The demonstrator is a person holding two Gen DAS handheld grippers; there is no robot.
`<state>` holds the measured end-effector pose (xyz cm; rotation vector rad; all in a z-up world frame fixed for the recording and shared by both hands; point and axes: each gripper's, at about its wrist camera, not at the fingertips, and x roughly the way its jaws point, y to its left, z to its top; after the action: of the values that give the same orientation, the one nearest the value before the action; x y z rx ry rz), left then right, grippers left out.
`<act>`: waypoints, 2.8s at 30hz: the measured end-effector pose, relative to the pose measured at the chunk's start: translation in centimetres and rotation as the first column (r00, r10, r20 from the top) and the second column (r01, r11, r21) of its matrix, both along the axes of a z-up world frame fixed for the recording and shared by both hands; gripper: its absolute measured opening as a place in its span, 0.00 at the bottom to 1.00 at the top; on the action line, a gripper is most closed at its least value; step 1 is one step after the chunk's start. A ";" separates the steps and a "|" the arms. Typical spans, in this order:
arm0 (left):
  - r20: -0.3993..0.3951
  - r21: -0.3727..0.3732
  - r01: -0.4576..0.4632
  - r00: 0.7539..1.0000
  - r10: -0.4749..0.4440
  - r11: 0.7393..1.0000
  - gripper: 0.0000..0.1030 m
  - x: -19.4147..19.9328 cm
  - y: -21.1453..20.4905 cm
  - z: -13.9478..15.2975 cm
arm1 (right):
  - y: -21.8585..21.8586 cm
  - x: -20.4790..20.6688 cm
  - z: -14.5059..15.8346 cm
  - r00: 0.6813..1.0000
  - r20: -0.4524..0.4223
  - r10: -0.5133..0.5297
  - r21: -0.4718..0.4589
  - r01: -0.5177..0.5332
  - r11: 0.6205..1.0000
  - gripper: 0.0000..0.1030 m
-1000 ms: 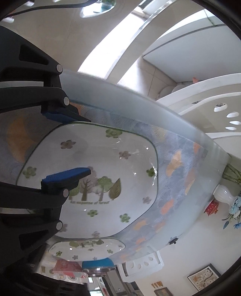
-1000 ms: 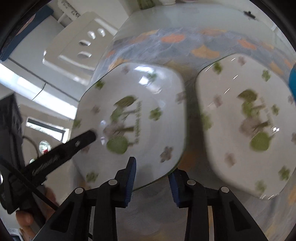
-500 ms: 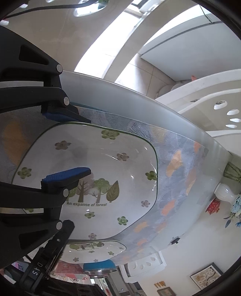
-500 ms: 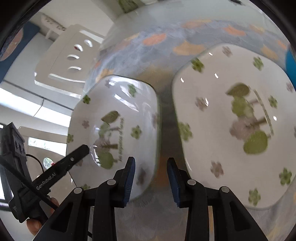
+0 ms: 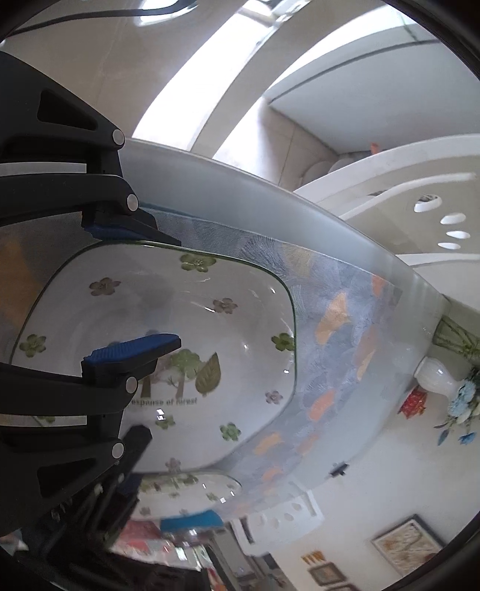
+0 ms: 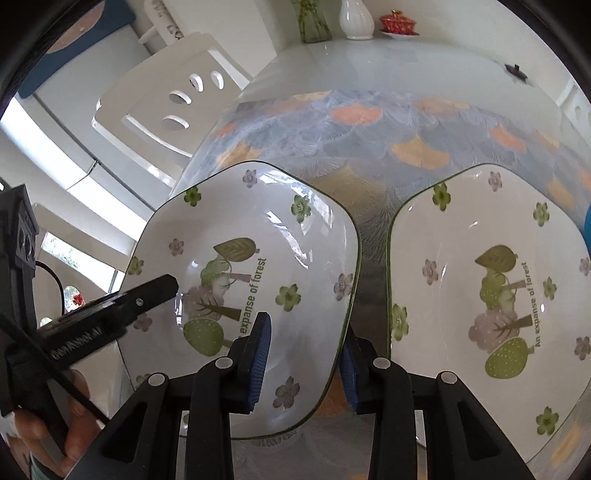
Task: Organize plates and bowls
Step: 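Lift the hexagonal plate with both grippers and carry it over the Sunflower plate, then lower the hexagonal plate onto the Sunflower plate and open both grippers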
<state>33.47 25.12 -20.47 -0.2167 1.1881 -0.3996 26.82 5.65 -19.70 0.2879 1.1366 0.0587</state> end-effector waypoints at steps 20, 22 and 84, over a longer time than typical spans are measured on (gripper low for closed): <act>0.150 0.000 0.050 0.987 -0.050 0.999 0.33 -3.2 0.5 2.9 | 0.5 -2.0 1.9 0.989 0.111 0.100 0.016 -0.103 0.995 0.33; 0.149 0.005 0.053 0.987 -0.053 0.999 0.29 -3.4 0.7 2.8 | 0.6 -2.1 2.0 0.987 0.119 0.109 0.010 -0.111 0.994 0.33; 0.094 0.018 0.035 0.995 -0.036 0.999 0.25 -31.5 0.2 3.3 | 0.6 -30.6 3.1 0.995 0.016 0.094 -0.019 -0.094 0.995 0.33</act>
<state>1.97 25.32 -17.14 -0.1608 1.1035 -0.4263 -3.80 6.24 -16.65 0.2177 1.1327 0.1335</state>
